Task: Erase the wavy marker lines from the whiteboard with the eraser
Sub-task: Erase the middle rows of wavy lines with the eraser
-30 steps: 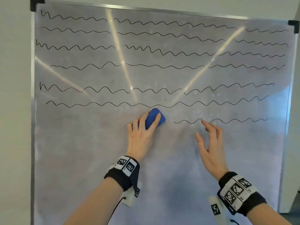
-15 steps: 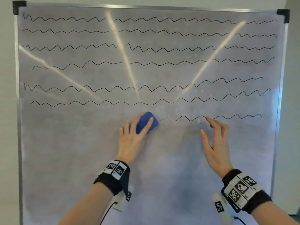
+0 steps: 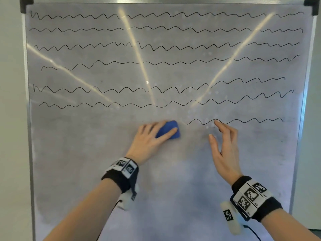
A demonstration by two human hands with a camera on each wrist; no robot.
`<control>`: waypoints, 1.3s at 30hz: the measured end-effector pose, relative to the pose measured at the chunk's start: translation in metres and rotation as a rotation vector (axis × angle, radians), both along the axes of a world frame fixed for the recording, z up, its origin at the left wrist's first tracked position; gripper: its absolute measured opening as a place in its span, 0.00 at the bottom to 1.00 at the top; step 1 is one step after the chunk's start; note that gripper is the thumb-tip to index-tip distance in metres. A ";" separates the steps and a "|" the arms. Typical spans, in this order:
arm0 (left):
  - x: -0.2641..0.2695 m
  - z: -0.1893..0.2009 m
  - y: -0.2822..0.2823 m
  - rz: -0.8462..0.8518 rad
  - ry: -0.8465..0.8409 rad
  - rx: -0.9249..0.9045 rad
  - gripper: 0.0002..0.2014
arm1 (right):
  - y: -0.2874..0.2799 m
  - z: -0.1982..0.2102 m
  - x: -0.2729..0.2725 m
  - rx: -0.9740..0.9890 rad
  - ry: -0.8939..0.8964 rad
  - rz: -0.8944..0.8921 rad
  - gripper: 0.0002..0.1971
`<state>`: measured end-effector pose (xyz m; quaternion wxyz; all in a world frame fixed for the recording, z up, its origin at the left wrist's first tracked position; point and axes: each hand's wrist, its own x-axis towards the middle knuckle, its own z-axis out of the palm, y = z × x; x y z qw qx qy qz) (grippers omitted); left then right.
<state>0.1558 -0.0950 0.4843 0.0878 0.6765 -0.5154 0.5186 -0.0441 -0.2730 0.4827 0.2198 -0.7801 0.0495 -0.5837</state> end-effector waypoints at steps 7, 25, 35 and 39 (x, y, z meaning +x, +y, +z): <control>0.000 -0.009 0.003 0.076 0.200 -0.234 0.32 | 0.014 -0.007 -0.003 0.022 0.026 -0.019 0.25; 0.023 -0.025 0.058 0.075 0.347 -0.245 0.48 | 0.070 -0.021 -0.008 0.065 0.031 -0.165 0.23; -0.035 -0.022 -0.026 -0.107 0.110 0.101 0.46 | 0.066 -0.021 -0.016 0.040 0.018 -0.223 0.25; -0.018 -0.008 -0.018 -0.045 0.161 -0.094 0.47 | 0.050 -0.019 -0.023 0.039 0.024 -0.219 0.23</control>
